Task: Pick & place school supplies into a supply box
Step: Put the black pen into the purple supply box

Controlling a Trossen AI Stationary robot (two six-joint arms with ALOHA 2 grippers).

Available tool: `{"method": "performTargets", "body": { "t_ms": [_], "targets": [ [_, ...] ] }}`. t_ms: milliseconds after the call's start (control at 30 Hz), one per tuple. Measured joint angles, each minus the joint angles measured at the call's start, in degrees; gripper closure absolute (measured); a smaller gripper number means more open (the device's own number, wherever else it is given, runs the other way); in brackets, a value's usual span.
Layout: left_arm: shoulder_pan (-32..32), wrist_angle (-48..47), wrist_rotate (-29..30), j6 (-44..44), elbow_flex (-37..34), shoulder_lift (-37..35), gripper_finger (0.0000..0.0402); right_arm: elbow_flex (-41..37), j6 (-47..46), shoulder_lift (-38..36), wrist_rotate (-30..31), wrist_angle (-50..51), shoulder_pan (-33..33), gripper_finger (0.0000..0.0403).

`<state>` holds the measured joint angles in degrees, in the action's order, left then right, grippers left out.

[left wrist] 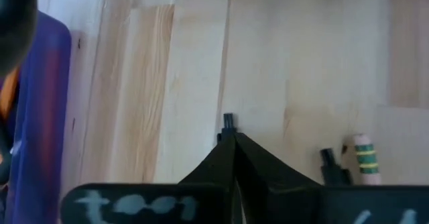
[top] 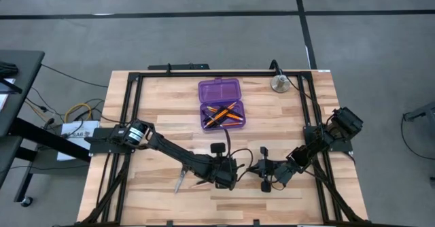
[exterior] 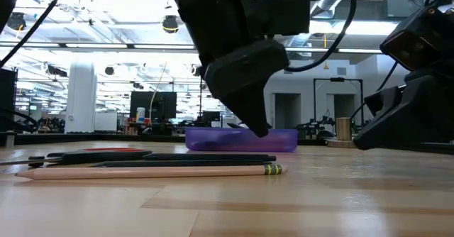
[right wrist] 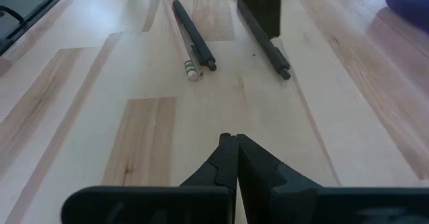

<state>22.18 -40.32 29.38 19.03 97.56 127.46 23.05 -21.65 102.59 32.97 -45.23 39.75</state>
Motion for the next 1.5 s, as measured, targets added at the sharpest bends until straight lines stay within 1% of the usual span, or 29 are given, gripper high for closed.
{"method": "performTargets", "body": {
  "t_ms": [133,233,333,433,633,733,833,900,967,1067,1167,1233,1367,1500],
  "targets": [
    [-0.37,-0.63,0.76,-1.06,0.0,0.0,0.04,0.0,-0.44,0.0,-0.11,0.0,0.02,0.0402],
    [-0.42,-0.54,0.72,-2.39,0.0,0.0,0.0386,0.0,-0.46,0.0,-0.15,0.0,0.02,0.0402],
    [-0.69,-0.57,-2.36,-2.58,0.0,0.0,0.0357,0.0,-0.47,0.0,-0.16,0.0,0.02,0.0402],
    [-1.1,-0.56,-6.27,-2.24,-0.14,0.0,0.0318,0.0,-0.46,0.0,-0.17,0.0,0.02,0.0402],
    [-2.49,-0.22,-6.59,1.79,-2.96,0.07,0.0246,0.0,-0.46,0.0,-0.28,0.0,0.21,0.0402],
    [-3.27,0.04,-6.88,3.77,-3.91,-0.09,0.0226,0.0,-0.46,0.0,-0.3,0.0,0.52,0.0402],
    [-3.58,-0.15,-7.57,3.83,-3.91,-0.09,0.0218,0.0,-0.46,0.0,-0.28,0.0,0.79,0.0402],
    [-3.8,-0.27,-9.13,2.86,-3.91,-0.11,0.0217,0.0,-0.48,0.0,-0.26,0.0,0.79,0.0402],
    [-4.33,-0.14,-12.03,2.14,-4.19,-0.22,0.0217,0.0,-0.48,0.0,-0.25,0.0,0.79,0.0402],
    [-5.85,3.57,-18.31,2.12,-7.5,-0.59,0.0221,0.0,-0.47,0.0,-0.26,0.0,0.79,0.0402],
    [-7.34,5.59,-22.6,3.3,-10.13,-0.99,0.0237,0.0,-0.46,0.0,-0.22,0.0,0.79,0.0402],
    [-8.17,7.68,-23.82,3.65,-11.94,-1.26,0.0252,0.0,-0.46,0.0,-0.22,0.0,0.79,0.0402],
    [-8.69,7.91,-24.43,3.68,-12.24,-1.33,0.0296,0.0,-0.46,0.0,-0.2,0.0,0.79,0.0402],
    [-8.67,8.24,-22.6,2.97,-12.31,-1.33,0.0362,0.0,-0.46,0.0,-0.17,0.0,0.79,0.0402]
  ]
}}
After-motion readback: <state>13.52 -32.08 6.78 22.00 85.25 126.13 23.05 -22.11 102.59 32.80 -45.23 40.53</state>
